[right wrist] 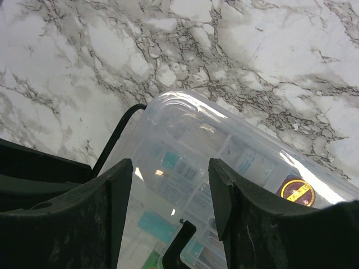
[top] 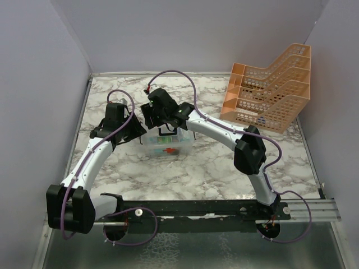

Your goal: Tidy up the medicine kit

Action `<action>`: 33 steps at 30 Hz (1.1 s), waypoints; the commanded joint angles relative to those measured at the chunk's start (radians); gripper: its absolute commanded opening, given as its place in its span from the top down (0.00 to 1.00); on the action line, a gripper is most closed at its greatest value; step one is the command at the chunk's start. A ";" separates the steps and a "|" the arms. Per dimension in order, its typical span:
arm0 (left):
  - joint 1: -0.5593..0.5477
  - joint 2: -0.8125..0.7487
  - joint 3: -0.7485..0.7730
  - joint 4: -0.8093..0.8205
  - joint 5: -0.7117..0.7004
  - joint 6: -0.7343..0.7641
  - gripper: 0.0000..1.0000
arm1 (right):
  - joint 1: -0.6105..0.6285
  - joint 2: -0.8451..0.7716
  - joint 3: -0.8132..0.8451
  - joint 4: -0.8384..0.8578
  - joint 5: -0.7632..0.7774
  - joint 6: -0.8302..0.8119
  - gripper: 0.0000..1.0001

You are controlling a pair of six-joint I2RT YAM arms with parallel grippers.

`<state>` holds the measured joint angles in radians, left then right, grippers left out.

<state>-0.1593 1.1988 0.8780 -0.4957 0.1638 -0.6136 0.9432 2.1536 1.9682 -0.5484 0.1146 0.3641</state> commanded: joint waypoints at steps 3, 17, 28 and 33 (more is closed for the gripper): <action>-0.002 0.035 -0.061 -0.204 -0.060 0.057 0.73 | 0.006 0.097 -0.036 -0.176 -0.011 0.033 0.43; -0.002 0.018 -0.021 -0.211 -0.079 0.050 0.63 | 0.005 0.085 -0.019 -0.191 -0.003 0.045 0.43; 0.003 -0.041 0.299 -0.261 -0.119 0.172 0.10 | -0.075 -0.070 0.120 -0.241 0.085 0.069 0.40; 0.003 -0.109 0.362 -0.258 -0.141 0.258 0.01 | -0.128 -0.328 -0.112 -0.158 0.189 0.056 0.34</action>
<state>-0.1574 1.1606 1.1889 -0.7288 0.0692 -0.4564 0.8593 2.0800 1.9999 -0.7410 0.1825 0.4175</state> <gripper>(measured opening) 0.988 0.636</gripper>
